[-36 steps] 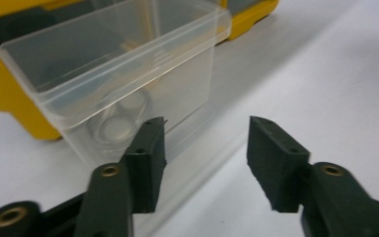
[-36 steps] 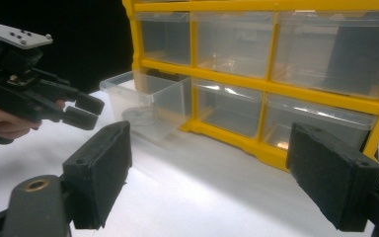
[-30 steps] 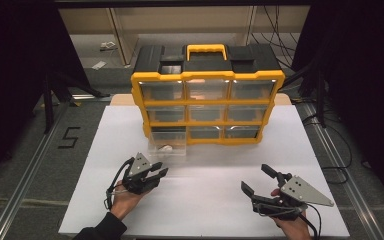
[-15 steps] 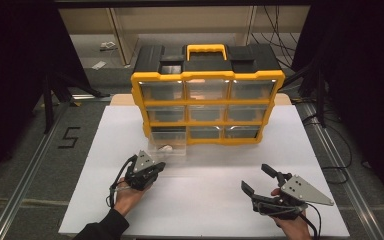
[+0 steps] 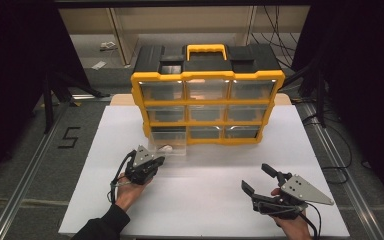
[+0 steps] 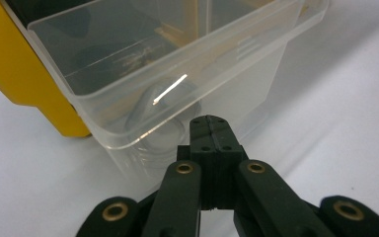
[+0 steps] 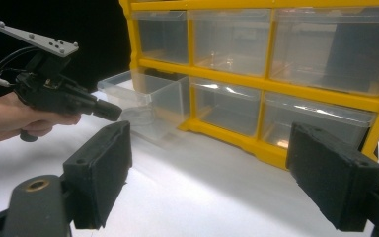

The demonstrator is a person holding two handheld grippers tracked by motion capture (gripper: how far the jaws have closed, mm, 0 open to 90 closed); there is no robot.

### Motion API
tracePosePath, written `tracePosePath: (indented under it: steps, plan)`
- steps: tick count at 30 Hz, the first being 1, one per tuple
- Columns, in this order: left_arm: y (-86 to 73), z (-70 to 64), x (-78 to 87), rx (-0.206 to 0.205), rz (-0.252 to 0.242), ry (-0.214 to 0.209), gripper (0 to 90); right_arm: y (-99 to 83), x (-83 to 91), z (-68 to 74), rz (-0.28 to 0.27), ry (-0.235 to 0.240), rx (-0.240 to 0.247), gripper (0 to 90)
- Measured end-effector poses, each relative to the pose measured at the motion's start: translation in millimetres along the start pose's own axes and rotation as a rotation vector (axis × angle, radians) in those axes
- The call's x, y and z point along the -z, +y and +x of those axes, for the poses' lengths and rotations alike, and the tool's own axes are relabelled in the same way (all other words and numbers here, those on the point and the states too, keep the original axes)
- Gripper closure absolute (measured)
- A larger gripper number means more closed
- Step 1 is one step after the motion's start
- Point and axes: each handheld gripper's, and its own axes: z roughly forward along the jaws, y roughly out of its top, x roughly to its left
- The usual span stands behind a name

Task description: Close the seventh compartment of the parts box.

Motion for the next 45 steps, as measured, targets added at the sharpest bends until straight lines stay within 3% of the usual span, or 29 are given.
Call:
tracePosePath:
  steps: [29, 45]
  plan:
    - [5.3, -6.8, -7.7, -0.043, 0.000, -0.002, 89.9, 0.5, -0.1, 0.5, 0.000, 0.003, 0.005, 18.7]
    - [8.4, -4.3, -14.3, -0.036, -0.005, 0.014, 89.9, 0.6, -0.1, 0.5, 0.000, 0.003, 0.006, 18.7]
